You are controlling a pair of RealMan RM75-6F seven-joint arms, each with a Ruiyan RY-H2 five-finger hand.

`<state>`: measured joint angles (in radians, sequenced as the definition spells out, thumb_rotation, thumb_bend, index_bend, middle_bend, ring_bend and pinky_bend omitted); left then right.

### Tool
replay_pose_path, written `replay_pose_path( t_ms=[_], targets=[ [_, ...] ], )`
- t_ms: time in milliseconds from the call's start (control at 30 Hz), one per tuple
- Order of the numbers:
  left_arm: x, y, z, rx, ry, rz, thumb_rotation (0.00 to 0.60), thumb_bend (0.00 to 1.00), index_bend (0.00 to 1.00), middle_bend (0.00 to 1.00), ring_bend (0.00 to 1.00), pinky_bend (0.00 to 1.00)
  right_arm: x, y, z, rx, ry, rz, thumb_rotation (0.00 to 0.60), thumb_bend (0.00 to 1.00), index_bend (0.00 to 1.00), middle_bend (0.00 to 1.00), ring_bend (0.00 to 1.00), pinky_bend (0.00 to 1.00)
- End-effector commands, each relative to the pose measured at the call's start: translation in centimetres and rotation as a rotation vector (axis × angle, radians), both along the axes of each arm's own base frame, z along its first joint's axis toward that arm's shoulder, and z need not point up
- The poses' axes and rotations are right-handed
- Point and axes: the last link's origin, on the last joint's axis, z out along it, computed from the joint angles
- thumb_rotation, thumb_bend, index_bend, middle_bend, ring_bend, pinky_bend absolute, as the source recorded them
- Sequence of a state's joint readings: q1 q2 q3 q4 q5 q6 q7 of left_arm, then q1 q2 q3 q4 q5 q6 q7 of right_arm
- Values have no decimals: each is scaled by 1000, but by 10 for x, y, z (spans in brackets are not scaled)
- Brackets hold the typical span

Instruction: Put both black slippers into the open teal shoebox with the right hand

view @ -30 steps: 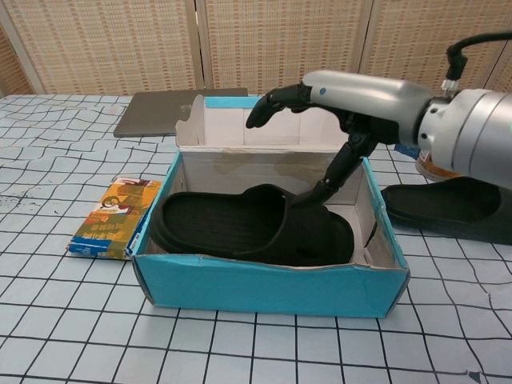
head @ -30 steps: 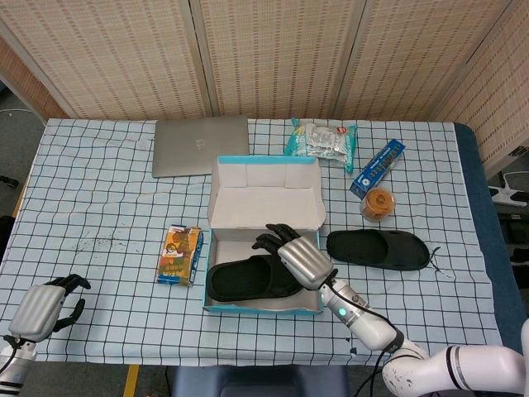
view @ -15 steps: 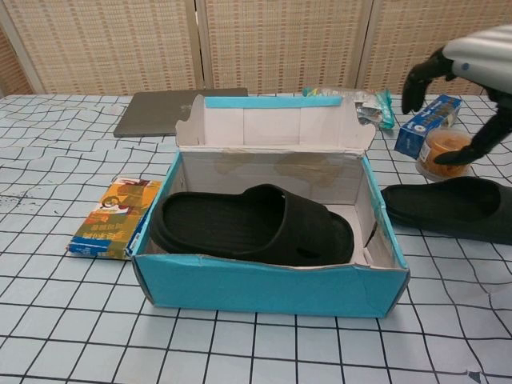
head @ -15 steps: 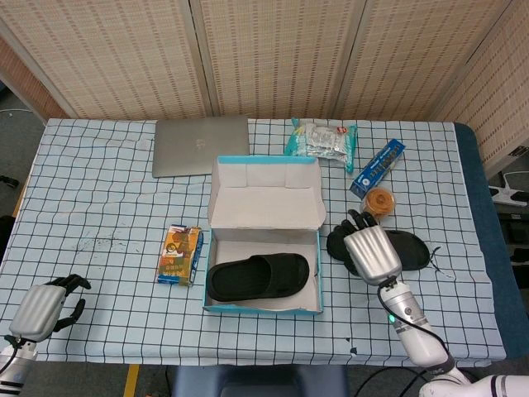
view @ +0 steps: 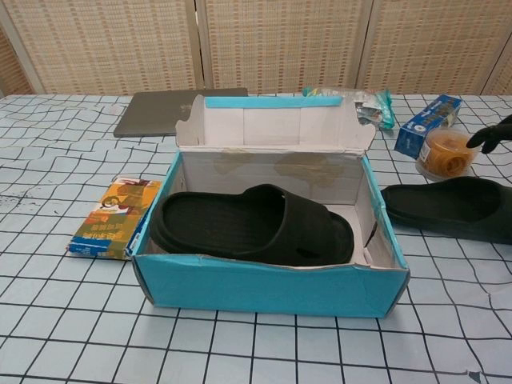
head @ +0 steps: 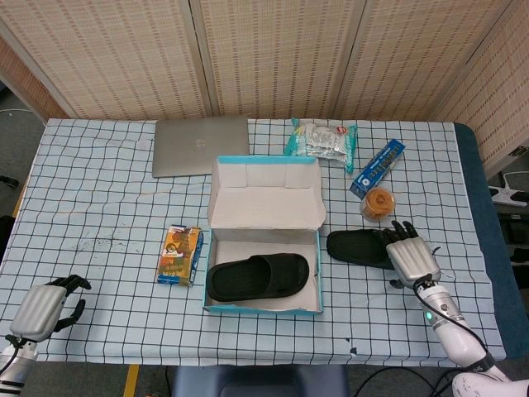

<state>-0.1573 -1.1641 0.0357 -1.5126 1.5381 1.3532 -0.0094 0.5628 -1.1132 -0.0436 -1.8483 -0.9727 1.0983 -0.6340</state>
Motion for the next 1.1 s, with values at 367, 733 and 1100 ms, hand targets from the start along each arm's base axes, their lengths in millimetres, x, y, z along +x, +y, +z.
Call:
replay_pose_path(
  t_ms=[367, 733, 1100],
  targets=[
    [0, 0, 0, -1, 0, -1, 600, 471, 408, 375, 420, 600, -45, -25, -27, 12, -24, -105, 600, 0, 113, 140, 0, 56],
    [0, 0, 1, 1, 2, -5, 600, 472, 409, 376, 420, 601, -58, -39, -48, 7, -28, -108, 600, 0, 114, 140, 0, 56],
    [0, 0, 1, 0, -4, -2, 600, 471, 408, 377, 420, 600, -61, -39, -52, -19, -21, -88, 600, 0, 335, 321, 151, 189]
  ],
)
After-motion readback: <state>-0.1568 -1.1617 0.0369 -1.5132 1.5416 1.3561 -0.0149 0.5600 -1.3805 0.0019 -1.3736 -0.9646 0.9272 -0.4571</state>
